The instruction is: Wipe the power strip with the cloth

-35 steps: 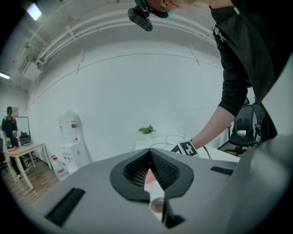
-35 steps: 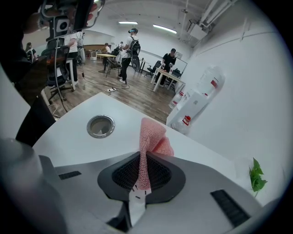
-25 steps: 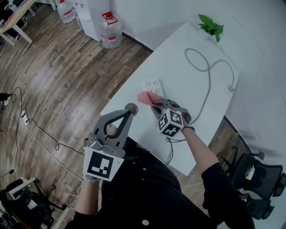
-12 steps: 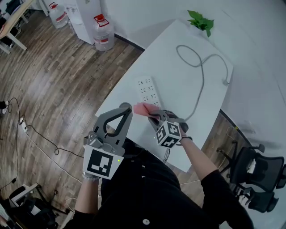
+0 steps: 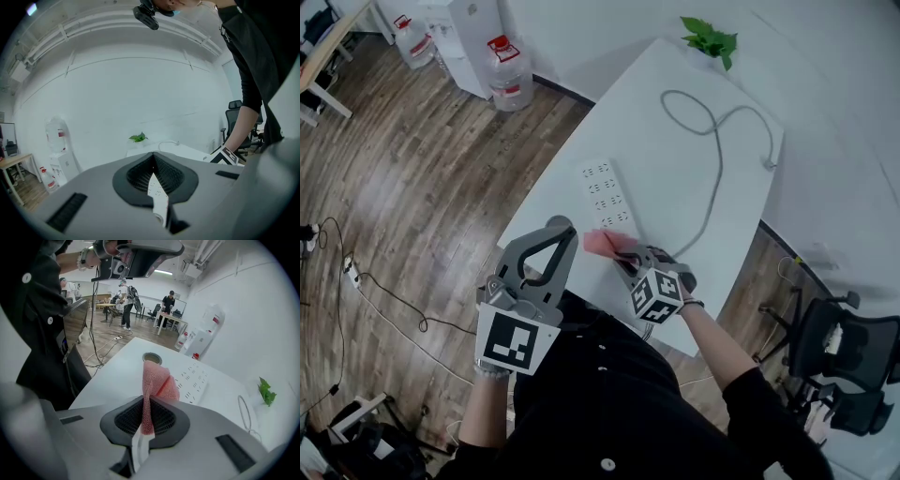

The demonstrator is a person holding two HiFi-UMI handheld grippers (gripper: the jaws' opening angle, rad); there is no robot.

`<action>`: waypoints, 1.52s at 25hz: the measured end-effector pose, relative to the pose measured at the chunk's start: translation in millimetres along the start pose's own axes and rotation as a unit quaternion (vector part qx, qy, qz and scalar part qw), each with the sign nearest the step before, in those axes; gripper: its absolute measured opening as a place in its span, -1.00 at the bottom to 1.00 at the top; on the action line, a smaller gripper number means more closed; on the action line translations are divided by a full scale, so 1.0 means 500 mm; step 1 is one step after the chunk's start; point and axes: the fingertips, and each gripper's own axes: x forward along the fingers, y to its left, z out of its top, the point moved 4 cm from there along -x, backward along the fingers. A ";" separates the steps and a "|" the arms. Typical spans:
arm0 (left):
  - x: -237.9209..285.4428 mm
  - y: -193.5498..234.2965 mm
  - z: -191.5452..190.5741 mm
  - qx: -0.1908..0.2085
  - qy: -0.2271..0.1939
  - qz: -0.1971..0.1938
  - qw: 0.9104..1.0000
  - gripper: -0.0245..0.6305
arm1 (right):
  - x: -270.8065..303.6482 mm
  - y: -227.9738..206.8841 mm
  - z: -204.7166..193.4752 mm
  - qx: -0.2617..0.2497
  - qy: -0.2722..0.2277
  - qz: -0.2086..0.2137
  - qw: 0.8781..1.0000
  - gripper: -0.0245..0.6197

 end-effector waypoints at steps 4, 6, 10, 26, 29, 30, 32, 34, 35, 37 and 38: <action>0.004 -0.004 0.006 0.003 -0.004 -0.004 1.000 -0.88 | -0.013 -0.003 0.008 0.013 -0.001 -0.017 1.000 -0.77; 0.003 -0.003 0.006 0.004 -0.004 -0.005 1.000 -0.88 | -0.026 -0.009 0.019 0.026 -0.009 -0.033 0.999 -0.77; 0.006 0.000 0.015 0.013 -0.005 -0.010 1.000 -0.88 | -0.068 -0.036 0.044 0.067 -0.035 -0.078 0.994 -0.77; 0.051 -0.029 0.069 0.071 -0.022 -0.051 0.996 -0.88 | -0.320 -0.153 0.095 0.228 -0.171 -0.252 0.925 -0.77; 0.052 -0.035 0.070 0.070 -0.020 -0.058 0.996 -0.88 | -0.347 -0.156 0.095 0.238 -0.177 -0.264 0.918 -0.77; 0.053 -0.036 0.070 0.069 -0.020 -0.059 0.996 -0.88 | -0.353 -0.156 0.094 0.241 -0.177 -0.266 0.917 -0.77; 0.057 -0.037 0.069 0.065 -0.020 -0.061 0.996 -0.88 | -0.363 -0.154 0.088 0.247 -0.174 -0.271 0.914 -0.77; 0.060 -0.037 0.068 0.062 -0.020 -0.063 0.996 -0.88 | -0.371 -0.154 0.084 0.254 -0.174 -0.277 0.910 -0.77; 0.061 -0.036 0.068 0.060 -0.021 -0.063 0.996 -0.88 | -0.374 -0.153 0.082 0.256 -0.175 -0.279 0.909 -0.77; 0.061 -0.038 0.070 0.058 -0.023 -0.064 0.996 -0.88 | -0.378 -0.152 0.079 0.258 -0.175 -0.281 0.908 -0.77; 0.061 -0.040 0.070 0.058 -0.022 -0.064 0.996 -0.88 | -0.380 -0.152 0.078 0.257 -0.175 -0.281 0.908 -0.77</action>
